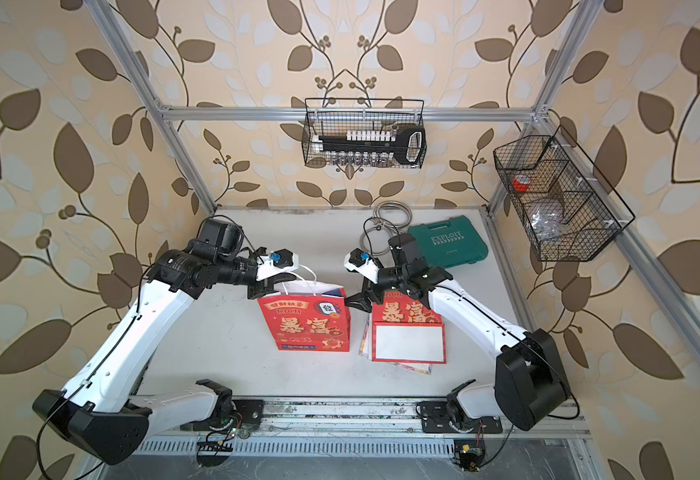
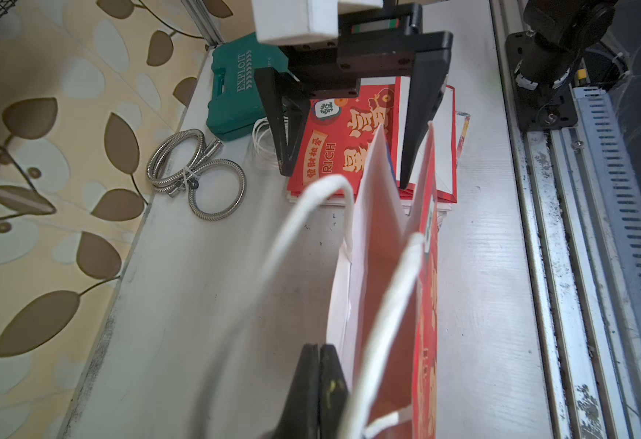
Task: Put away the paper bag
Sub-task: Press the paper bag, then pick up the paper bag from the center of the board.
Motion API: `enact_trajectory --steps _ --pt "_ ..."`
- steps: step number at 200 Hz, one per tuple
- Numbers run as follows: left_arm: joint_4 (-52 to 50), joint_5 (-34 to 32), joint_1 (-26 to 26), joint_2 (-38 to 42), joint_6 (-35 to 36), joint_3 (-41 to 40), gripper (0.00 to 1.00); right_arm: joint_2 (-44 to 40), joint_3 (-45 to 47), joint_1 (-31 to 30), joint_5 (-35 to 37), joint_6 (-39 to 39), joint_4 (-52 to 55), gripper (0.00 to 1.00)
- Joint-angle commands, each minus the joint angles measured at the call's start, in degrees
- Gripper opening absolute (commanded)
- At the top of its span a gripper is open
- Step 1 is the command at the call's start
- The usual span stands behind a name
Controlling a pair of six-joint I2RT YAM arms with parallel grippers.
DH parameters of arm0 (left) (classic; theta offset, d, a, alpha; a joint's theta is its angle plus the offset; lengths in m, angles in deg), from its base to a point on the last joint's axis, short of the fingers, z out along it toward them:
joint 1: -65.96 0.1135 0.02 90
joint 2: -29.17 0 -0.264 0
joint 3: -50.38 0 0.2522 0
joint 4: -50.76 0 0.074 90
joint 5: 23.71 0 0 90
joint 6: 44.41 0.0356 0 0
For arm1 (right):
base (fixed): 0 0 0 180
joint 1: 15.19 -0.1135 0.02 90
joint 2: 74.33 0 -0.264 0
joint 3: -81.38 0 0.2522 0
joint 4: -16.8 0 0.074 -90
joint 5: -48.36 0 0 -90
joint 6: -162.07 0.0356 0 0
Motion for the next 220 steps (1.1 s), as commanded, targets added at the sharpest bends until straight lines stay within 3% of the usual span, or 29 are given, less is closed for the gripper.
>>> enact_trajectory --steps 1,71,109,151,171,196,220 --pt "1.9 -0.6 -0.7 3.3 -0.9 -1.3 0.0 -4.3 3.3 -0.1 -2.8 4.9 -2.1 0.99" --pt "3.9 -0.7 -1.3 4.3 -2.7 -3.7 0.0 -8.0 5.4 -1.5 -8.0 5.9 -0.5 0.99" --pt "4.6 -0.7 -1.4 4.4 -3.3 -5.1 0.0 -9.0 6.7 -1.9 -2.7 6.9 -3.6 0.99" --pt "5.4 -0.2 -1.4 4.5 -4.0 -5.9 0.0 -3.3 6.0 -7.0 -1.9 9.2 -10.7 0.94" --pt "5.4 -1.0 -1.4 4.7 -4.0 -6.2 0.0 -0.8 6.8 -8.1 -2.4 13.1 -16.8 0.8" --pt "6.1 -2.3 -1.4 5.3 -5.4 -6.6 0.0 0.0 9.4 -8.9 -1.7 15.8 -23.6 0.48" --pt "7.9 -3.0 -1.4 6.2 -7.8 -7.1 0.02 -0.2 10.6 -9.0 -0.5 17.5 -27.9 0.3"
